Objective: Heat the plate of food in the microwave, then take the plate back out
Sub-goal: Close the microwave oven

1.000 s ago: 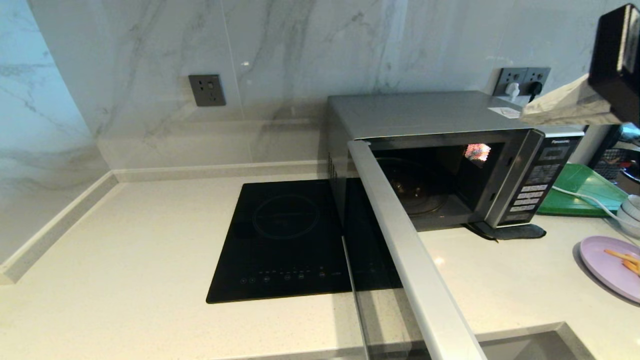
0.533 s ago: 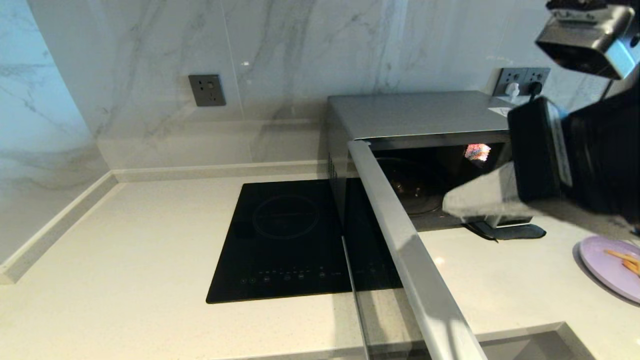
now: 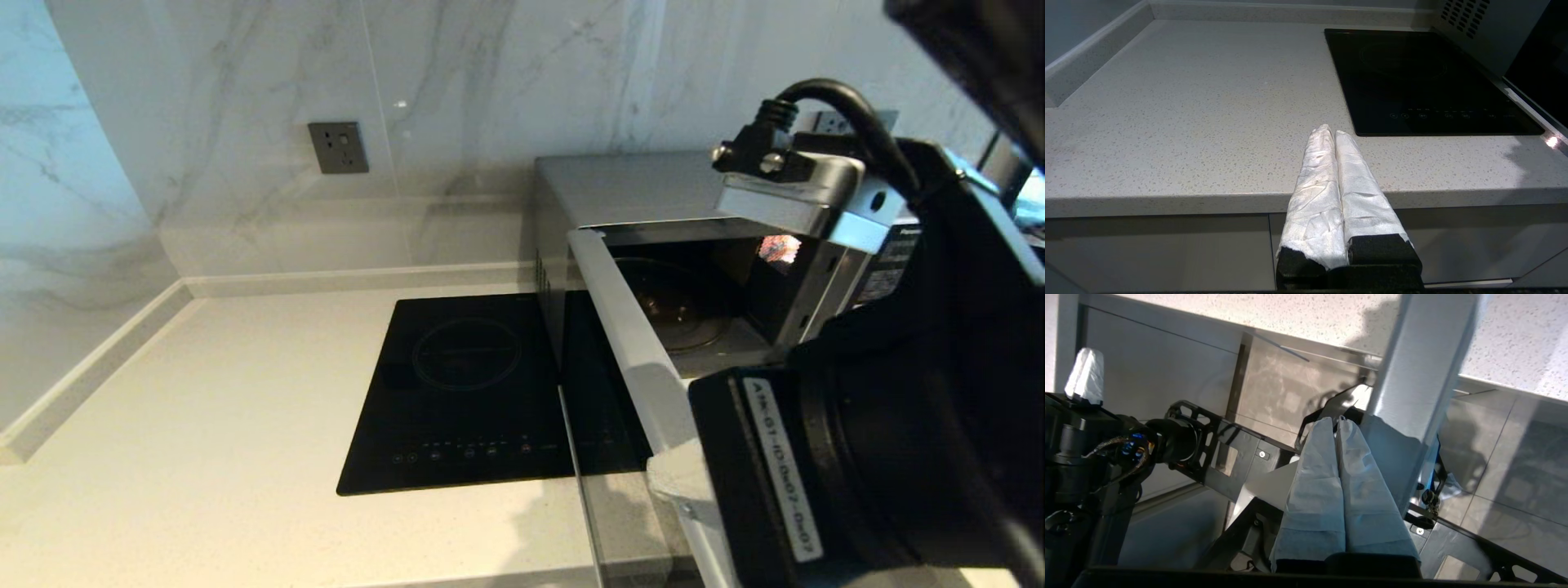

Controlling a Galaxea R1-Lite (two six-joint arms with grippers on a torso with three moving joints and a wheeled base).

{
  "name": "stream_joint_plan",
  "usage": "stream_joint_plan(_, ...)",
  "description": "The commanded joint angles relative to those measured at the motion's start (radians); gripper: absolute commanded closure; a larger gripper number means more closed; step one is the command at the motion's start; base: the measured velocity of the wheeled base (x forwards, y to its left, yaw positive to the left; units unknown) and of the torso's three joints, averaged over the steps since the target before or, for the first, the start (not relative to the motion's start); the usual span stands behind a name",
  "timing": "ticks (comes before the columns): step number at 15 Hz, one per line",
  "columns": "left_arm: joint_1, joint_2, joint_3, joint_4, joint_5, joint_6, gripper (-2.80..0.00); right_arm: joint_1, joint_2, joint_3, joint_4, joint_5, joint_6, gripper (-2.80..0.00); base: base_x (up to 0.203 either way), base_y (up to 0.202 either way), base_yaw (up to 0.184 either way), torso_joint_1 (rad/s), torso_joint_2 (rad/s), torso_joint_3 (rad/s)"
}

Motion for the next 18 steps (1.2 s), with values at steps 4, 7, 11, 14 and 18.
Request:
stream_joint_plan(4,0.000,0.001,0.000,0.000,0.001,-0.001,0.00,0.006,0.030,0.002,0.063,-0.006,0.009,0.00,0.000,0.000,0.000,0.000,0.00,0.000)
stream_joint_plan(7,0.000,0.001,0.000,0.000,0.001,-0.001,0.00,0.004,0.025,0.002,0.078,-0.036,0.022,0.00,0.000,0.000,0.000,0.000,0.00,0.000)
stream_joint_plan(11,0.000,0.001,0.000,0.000,0.001,-0.001,0.00,-0.009,0.028,0.003,0.138,-0.171,0.078,0.00,0.000,0.000,0.000,0.000,0.00,0.000)
stream_joint_plan(14,0.000,0.001,0.000,0.000,0.001,-0.001,0.00,-0.092,0.029,0.004,0.191,-0.177,0.095,0.00,0.000,0.000,0.000,0.000,0.00,0.000)
stream_joint_plan(18,0.000,0.001,0.000,0.000,0.001,-0.001,0.00,-0.184,0.023,0.022,0.202,-0.193,0.099,0.00,0.000,0.000,0.000,0.000,0.00,0.000)
